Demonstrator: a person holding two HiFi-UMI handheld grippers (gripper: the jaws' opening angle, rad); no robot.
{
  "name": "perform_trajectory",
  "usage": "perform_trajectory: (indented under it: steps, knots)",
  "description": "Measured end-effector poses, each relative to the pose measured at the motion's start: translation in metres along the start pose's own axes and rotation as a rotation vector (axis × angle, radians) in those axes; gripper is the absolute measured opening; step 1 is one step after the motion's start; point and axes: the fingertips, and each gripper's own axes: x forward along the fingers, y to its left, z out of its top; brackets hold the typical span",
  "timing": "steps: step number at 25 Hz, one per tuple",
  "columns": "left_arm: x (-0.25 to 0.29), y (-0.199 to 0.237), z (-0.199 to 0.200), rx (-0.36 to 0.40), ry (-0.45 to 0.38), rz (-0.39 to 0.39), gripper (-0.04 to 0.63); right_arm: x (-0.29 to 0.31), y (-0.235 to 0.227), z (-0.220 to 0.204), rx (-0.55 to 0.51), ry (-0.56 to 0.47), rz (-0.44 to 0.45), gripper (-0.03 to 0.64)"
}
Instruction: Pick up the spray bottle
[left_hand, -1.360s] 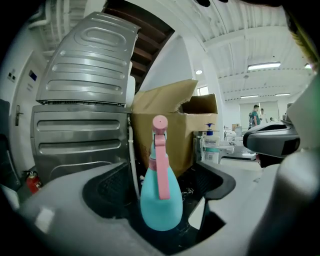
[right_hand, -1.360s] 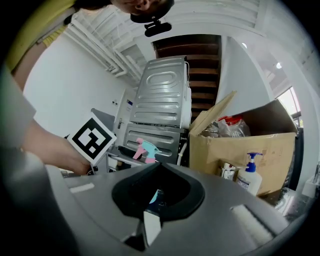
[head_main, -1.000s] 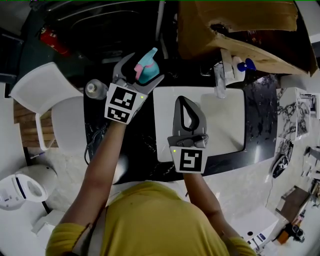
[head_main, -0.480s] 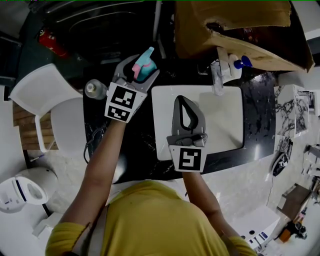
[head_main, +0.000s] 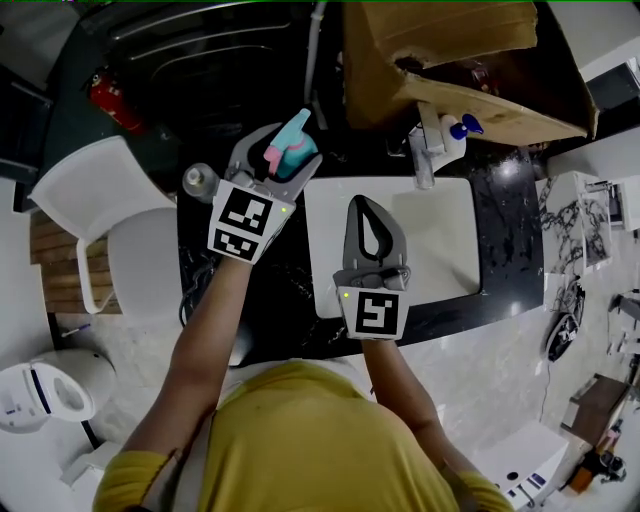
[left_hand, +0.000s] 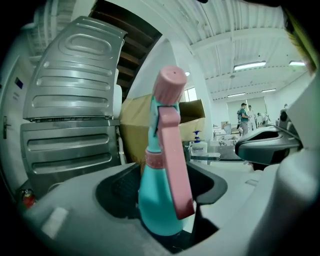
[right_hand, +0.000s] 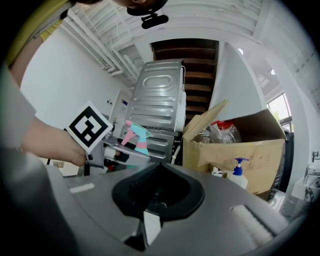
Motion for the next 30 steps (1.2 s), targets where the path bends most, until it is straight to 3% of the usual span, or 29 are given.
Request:
perform_trajectory:
  steps: [6,12,16,20,30]
  knots:
    - [-0.034,-0.023,0.033,0.017,0.005,-0.044,0.282,-0.016,0.002,0.028,-0.009,-0.042,-0.018,0.0]
    - [-0.073,-0.042,0.056,-0.016,-0.008,-0.073,0.281,-0.033,0.002,0.05,-0.003,-0.069,-0.036,0.0]
    - [-0.1,-0.051,0.062,-0.02,-0.004,-0.067,0.281,-0.044,0.005,0.061,0.0,-0.076,-0.04,0.0]
    - [-0.122,-0.055,0.066,0.025,-0.009,-0.035,0.281,-0.053,0.006,0.066,0.005,-0.07,-0.042,0.0]
    - [-0.154,-0.067,0.047,0.025,0.002,0.013,0.279,-0.081,0.011,0.062,0.028,-0.044,-0.041,0.0]
